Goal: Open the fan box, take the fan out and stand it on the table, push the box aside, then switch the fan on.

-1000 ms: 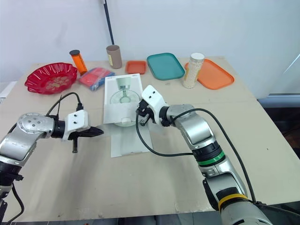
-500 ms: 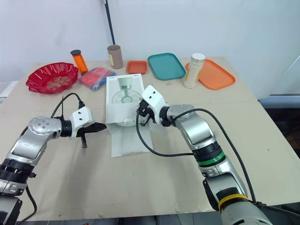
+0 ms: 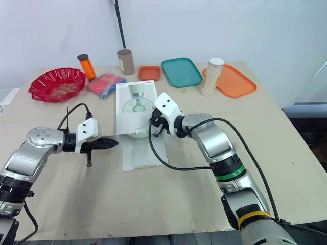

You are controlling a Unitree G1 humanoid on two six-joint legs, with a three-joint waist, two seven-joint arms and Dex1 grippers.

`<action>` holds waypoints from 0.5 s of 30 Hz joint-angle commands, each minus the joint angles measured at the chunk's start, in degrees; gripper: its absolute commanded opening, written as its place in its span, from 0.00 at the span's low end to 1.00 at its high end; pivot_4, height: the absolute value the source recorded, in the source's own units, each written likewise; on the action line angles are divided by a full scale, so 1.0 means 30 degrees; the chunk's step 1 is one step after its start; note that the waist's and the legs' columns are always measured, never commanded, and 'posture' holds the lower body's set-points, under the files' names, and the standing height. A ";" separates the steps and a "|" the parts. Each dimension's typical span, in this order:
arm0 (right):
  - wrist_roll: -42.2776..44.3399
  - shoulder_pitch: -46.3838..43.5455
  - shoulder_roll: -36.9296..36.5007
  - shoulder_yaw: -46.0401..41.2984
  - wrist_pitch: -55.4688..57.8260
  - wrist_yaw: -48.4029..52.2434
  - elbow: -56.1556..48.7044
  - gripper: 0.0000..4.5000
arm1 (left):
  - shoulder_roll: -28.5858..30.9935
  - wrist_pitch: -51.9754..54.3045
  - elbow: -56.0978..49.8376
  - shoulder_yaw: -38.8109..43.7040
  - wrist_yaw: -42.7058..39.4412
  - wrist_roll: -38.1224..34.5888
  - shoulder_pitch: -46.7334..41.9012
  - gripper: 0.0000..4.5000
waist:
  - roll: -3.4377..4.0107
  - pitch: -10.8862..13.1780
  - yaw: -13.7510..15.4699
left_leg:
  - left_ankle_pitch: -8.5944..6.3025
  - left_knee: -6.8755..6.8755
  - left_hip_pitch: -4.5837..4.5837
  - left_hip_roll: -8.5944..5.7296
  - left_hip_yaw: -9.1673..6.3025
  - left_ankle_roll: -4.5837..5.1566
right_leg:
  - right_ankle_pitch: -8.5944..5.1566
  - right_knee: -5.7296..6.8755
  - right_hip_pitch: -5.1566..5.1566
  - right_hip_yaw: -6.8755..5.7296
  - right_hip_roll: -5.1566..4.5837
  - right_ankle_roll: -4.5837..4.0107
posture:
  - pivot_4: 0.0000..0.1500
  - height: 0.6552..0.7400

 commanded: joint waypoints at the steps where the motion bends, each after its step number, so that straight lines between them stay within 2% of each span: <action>1: -0.0102 0.0217 0.0034 0.0074 0.0164 0.0052 -0.0115 0.01 | -0.0172 0.0106 -0.0546 0.0310 0.0375 -0.0211 -0.0137 0.00 | 0.0001 0.0000 0.0001 | 0.0000 0.0000 0.0000 0.0000 0.0000 0.0000 | 0.0000 0.0000 0.0000 0.0000 0.0002 0.0000 | 1.00 1.00; 15: -0.0106 0.0173 -0.0088 -0.0035 0.0330 0.0016 -0.0320 0.01 | -0.1686 -0.0925 0.1871 0.0075 0.2769 0.1362 -0.1314 0.00 | 0.0000 -0.0001 0.0009 | 0.0001 0.0003 0.0001 -0.0002 0.0000 -0.0001 | 0.0000 0.0003 0.0000 0.0001 -0.0002 0.0000 | 1.00 1.00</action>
